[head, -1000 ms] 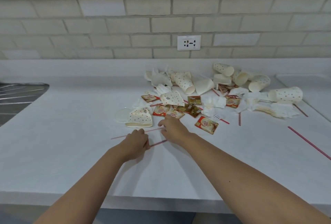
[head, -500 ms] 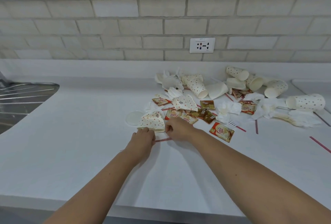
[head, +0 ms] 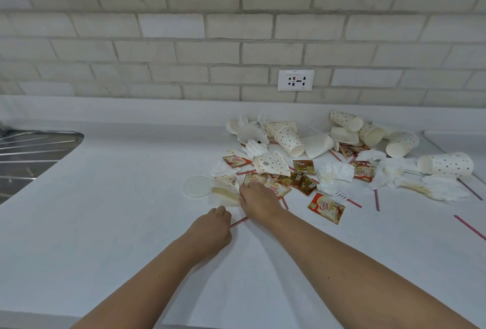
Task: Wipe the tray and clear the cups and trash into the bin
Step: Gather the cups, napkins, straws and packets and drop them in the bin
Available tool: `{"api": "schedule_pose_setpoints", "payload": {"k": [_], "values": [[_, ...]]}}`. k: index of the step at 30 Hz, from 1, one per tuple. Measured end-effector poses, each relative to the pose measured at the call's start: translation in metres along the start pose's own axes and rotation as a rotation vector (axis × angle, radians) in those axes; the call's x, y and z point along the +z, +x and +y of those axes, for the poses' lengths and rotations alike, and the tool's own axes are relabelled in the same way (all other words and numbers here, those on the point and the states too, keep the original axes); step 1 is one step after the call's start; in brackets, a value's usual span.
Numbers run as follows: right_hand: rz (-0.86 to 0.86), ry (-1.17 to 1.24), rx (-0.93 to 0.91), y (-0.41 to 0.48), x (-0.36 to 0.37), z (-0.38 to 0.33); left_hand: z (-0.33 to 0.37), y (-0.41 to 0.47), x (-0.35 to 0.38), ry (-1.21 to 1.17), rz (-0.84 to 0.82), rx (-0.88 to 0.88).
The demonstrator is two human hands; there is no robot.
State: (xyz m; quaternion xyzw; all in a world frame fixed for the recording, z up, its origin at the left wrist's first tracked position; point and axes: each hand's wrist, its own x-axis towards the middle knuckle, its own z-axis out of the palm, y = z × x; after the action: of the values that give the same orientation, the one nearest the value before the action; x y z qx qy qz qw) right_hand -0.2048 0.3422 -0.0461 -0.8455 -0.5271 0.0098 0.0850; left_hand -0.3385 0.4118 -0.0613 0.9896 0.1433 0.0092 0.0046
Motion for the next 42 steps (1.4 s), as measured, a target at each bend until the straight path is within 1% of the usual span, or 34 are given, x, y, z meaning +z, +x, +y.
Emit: {"api": "schedule_pose_setpoints", "payload": {"k": [1, 3, 5, 7, 10, 12, 13, 15, 17, 20, 23, 26, 27, 28, 29, 31, 32, 33, 34, 35, 37, 39, 42], "values": [[0.015, 0.026, 0.014, -0.001, -0.002, 0.002, -0.001, -0.002, 0.001, -0.001, 0.038, 0.03], [0.068, 0.133, 0.06, -0.002, -0.007, 0.006, -0.004, -0.007, 0.003, -0.051, 0.02, 0.03], [0.106, 0.249, 0.124, 0.0, -0.016, 0.013, -0.005, -0.01, -0.002, -0.156, -0.049, -0.035], [0.094, 0.36, 0.19, 0.004, -0.026, 0.02, -0.007, -0.012, -0.007, -0.261, -0.012, -0.071], [-0.008, 0.656, 0.309, 0.006, -0.038, 0.031, -0.015, -0.015, -0.013, -0.443, 0.04, -0.11], [-0.13, 0.853, 0.378, 0.003, -0.044, 0.036, -0.019, -0.013, -0.017, -0.511, 0.123, -0.137], [-0.195, 0.9, 0.378, 0.002, -0.045, 0.038, -0.019, -0.011, -0.021, -0.524, 0.187, -0.145], [-0.33, 0.854, 0.323, -0.001, -0.045, 0.042, -0.018, -0.005, -0.032, -0.615, 0.321, -0.189], [-0.46, 0.762, 0.237, -0.005, -0.048, 0.042, -0.016, 0.003, -0.047, -0.705, 0.357, -0.21], [-0.588, 0.735, 0.174, -0.006, -0.052, 0.04, -0.015, 0.02, -0.062, -0.744, 0.226, -0.266], [-0.619, 0.702, 0.153, -0.002, -0.052, 0.043, -0.018, 0.031, -0.068, -0.824, 0.167, -0.331], [-0.656, 0.742, 0.16, 0.002, -0.054, 0.05, -0.021, 0.034, -0.068, -0.878, 0.115, -0.355], [-0.64, 0.765, 0.165, 0.003, -0.055, 0.052, -0.021, 0.035, -0.067, -0.88, 0.11, -0.364], [-0.58, 0.793, 0.182, 0.005, -0.057, 0.053, -0.021, 0.035, -0.066, -0.879, 0.127, -0.374], [-0.464, 0.819, 0.219, 0.008, -0.057, 0.055, -0.02, 0.035, -0.067, -0.891, 0.154, -0.385], [-0.117, 0.826, 0.353, 0.02, -0.054, 0.059, -0.022, 0.035, -0.065, -0.938, 0.235, -0.42], [0.049, 0.791, 0.438, 0.026, -0.051, 0.062, -0.023, 0.035, -0.064, -0.957, 0.278, -0.435], [0.167, 0.739, 0.527, 0.032, -0.047, 0.065, -0.024, 0.034, -0.065, -0.973, 0.306, -0.45], [0.218, 0.674, 0.602, 0.037, -0.044, 0.066, -0.025, 0.033, -0.065, -0.987, 0.321, -0.461], [0.21, 0.607, 0.654, 0.041, -0.041, 0.068, -0.026, 0.033, -0.064, -1.002, 0.335, -0.465], [0.133, 0.519, 0.704, 0.046, -0.037, 0.067, -0.027, 0.032, -0.062, -1.023, 0.356, -0.478], [0.094, 0.48, 0.713, 0.051, -0.034, 0.066, -0.026, 0.031, -0.061, -1.033, 0.376, -0.484], [0.079, 0.477, 0.699, 0.059, -0.029, 0.065, -0.025, 0.03, -0.061, -1.024, 0.385, -0.501]]}}
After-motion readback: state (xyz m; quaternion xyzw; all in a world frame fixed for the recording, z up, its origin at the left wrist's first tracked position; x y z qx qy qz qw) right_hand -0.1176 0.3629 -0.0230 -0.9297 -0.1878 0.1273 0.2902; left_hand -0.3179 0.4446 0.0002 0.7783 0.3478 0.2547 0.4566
